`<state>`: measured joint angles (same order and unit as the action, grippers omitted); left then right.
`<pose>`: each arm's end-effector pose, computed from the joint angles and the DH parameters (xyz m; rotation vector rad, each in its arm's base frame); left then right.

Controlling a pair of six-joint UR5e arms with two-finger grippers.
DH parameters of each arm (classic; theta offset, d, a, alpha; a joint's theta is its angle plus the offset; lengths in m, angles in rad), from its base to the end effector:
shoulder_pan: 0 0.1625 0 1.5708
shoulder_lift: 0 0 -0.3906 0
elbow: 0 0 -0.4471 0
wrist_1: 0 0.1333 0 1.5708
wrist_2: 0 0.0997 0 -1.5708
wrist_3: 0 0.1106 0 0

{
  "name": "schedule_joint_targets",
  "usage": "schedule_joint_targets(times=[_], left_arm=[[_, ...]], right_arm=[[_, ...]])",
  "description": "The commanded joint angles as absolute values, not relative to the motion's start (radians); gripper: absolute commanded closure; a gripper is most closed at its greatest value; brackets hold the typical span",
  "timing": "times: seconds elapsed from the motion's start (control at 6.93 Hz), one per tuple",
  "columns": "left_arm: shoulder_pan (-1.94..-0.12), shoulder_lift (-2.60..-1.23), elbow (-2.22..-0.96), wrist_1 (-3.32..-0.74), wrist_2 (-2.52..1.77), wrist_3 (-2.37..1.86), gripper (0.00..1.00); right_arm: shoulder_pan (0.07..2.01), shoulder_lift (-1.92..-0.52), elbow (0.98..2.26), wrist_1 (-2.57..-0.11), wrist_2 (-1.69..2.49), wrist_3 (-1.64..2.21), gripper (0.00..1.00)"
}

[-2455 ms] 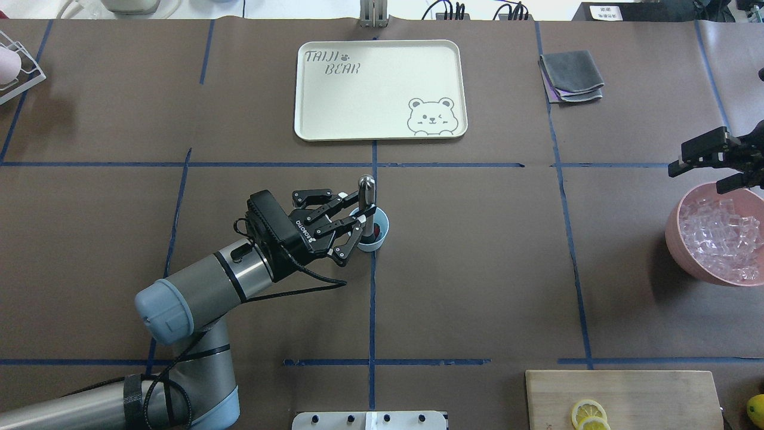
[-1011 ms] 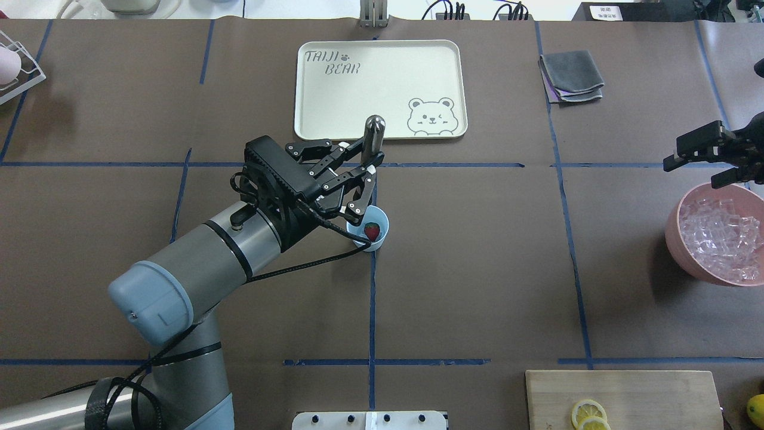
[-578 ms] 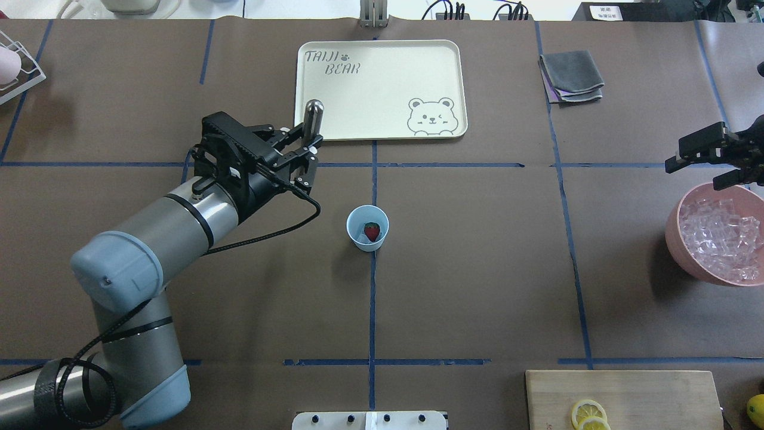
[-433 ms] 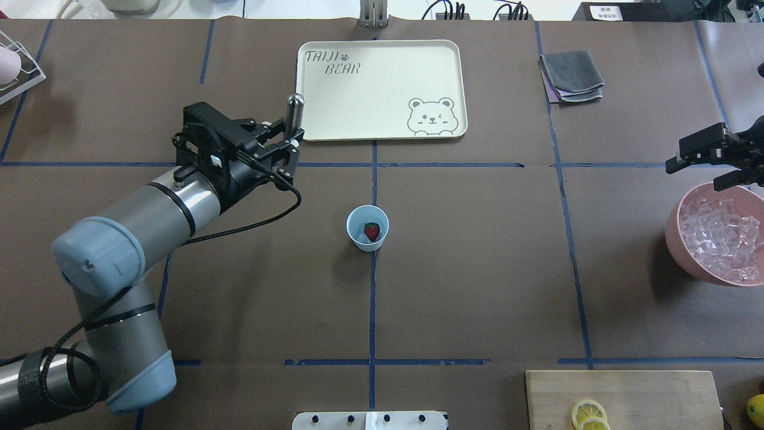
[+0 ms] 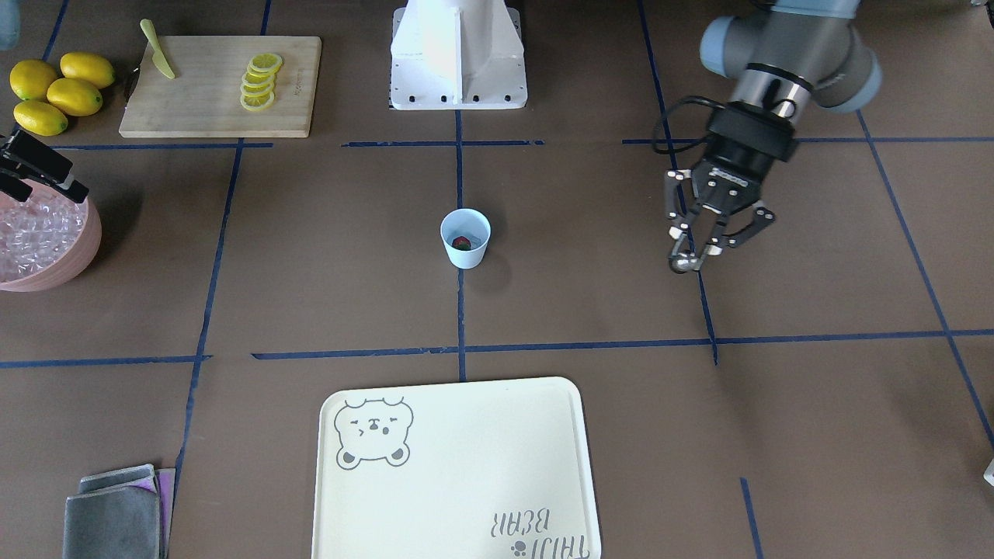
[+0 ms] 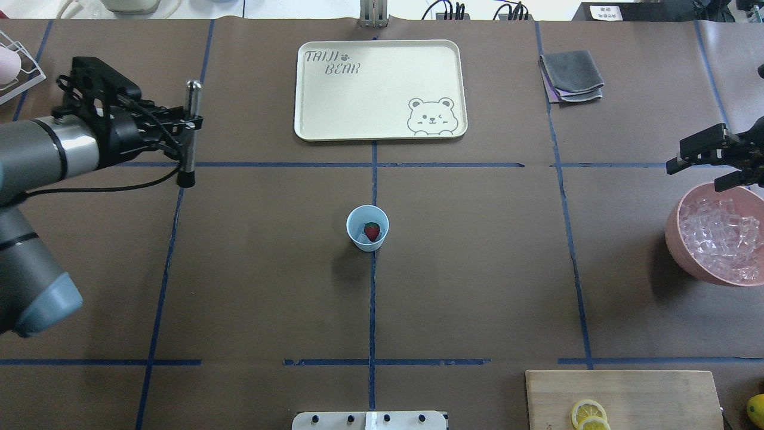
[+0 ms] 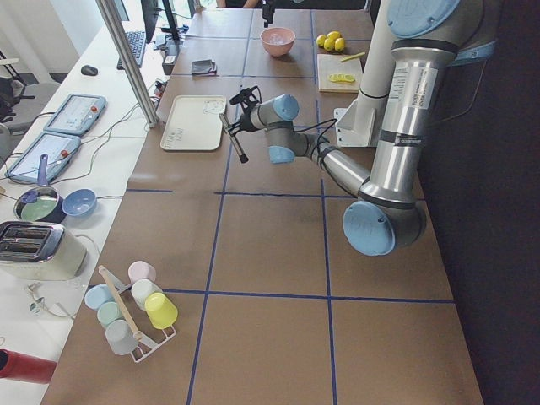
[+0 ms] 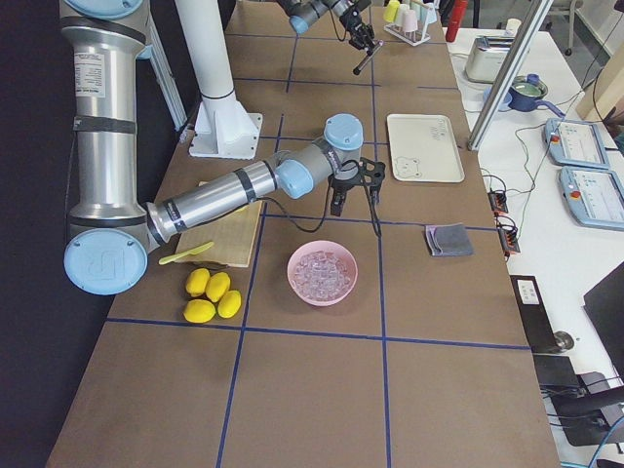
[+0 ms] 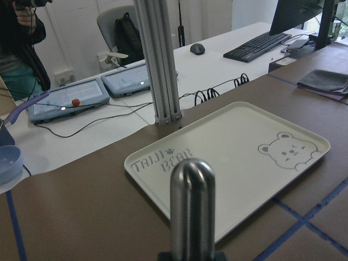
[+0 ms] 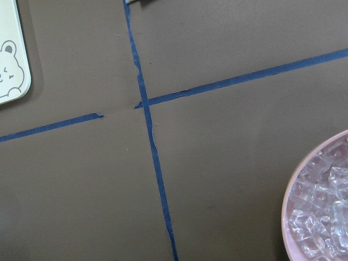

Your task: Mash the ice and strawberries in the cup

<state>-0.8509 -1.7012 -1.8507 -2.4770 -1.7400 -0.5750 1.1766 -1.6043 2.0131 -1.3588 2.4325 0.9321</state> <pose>0.3037 -0.5202 0.3024 0.9626 0.9089 0.2345 -0.1542 -0.4992 0.3757 -0.0547 -1.0135 0.2238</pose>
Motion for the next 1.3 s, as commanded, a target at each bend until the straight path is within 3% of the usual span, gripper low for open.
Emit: schedule_joint_targets(times=[0.0,0.43,0.72,1.16], left_arm=[[-1.116,-1.632,-1.798,-2.300,-2.177,-0.571,1.00],[-1.199,-1.464,-1.660,-2.188,-2.328,-0.566,1.00],[-1.198,-1.463,-1.536,-2.134,-2.327,-0.566,1.00],[-1.195,-1.508,-1.504,-1.982,-2.315,-0.404,1.00]], right_arm=[[1.177,-1.605,2.014,-1.359,2.433,0.933,0.01],[1.177,-1.606,2.014,-1.358,2.433,0.933,0.01],[1.177,-1.606,2.016,-1.358,2.433,0.934,0.01],[1.177,-1.609,2.022,-1.358,2.434,0.934,0.01]])
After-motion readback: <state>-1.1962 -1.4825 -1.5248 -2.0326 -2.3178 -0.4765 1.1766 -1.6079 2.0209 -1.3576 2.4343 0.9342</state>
